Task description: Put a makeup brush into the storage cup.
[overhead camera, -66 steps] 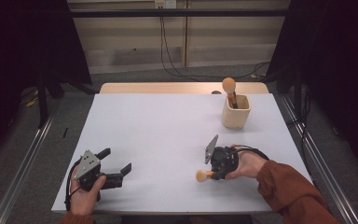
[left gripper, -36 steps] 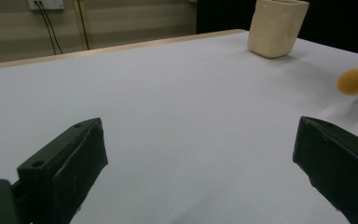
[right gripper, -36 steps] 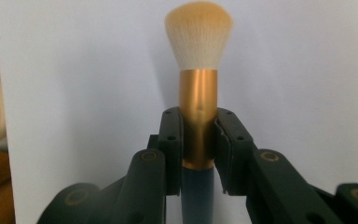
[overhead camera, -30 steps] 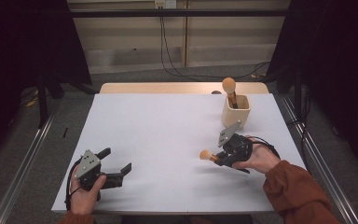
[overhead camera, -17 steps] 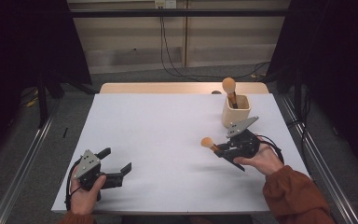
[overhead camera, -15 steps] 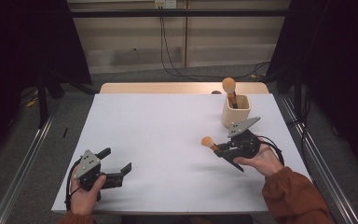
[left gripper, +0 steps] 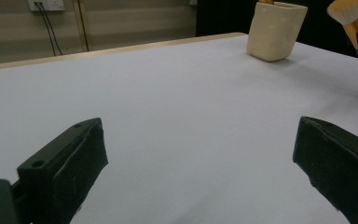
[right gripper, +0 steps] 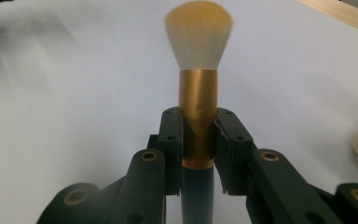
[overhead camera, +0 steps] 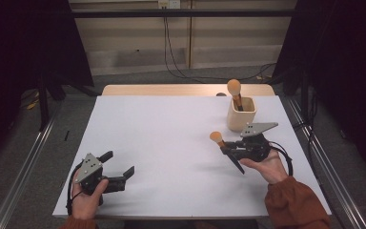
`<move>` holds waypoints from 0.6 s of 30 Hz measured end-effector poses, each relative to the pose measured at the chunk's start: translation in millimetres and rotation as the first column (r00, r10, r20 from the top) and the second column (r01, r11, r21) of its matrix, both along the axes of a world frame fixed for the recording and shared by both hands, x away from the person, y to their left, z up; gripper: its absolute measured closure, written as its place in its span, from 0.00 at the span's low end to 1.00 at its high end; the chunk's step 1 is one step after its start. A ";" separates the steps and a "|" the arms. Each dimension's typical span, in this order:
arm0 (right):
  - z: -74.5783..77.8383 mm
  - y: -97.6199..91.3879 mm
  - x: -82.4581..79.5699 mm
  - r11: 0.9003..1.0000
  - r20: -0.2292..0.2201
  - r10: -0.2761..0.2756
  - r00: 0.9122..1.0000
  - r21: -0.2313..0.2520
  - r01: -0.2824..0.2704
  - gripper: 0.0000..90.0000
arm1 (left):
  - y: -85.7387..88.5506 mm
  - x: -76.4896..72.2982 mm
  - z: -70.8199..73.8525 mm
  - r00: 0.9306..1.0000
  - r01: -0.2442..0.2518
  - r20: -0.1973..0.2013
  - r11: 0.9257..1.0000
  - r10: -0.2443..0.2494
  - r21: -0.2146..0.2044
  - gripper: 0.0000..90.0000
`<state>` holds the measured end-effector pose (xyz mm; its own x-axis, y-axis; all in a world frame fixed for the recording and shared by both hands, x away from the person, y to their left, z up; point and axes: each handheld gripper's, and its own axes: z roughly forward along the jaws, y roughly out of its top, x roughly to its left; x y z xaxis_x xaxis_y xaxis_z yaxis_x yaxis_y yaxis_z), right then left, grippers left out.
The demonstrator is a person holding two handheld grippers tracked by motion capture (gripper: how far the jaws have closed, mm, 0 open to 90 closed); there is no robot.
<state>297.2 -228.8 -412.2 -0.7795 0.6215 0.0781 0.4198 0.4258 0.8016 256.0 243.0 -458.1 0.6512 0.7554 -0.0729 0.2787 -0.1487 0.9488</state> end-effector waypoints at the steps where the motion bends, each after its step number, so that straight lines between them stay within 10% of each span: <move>1: -0.4 -0.5 -0.1 1.000 0.007 -0.008 1.000 0.010 0.008 0.83 | 0.0 0.0 0.0 1.000 0.000 0.000 1.000 0.000 -0.001 0.03; 18: -5.8 -14.8 -4.5 0.977 0.110 -0.120 0.987 0.188 0.098 0.83 | -0.5 0.0 0.8 1.000 0.003 0.005 1.000 -0.003 0.000 0.03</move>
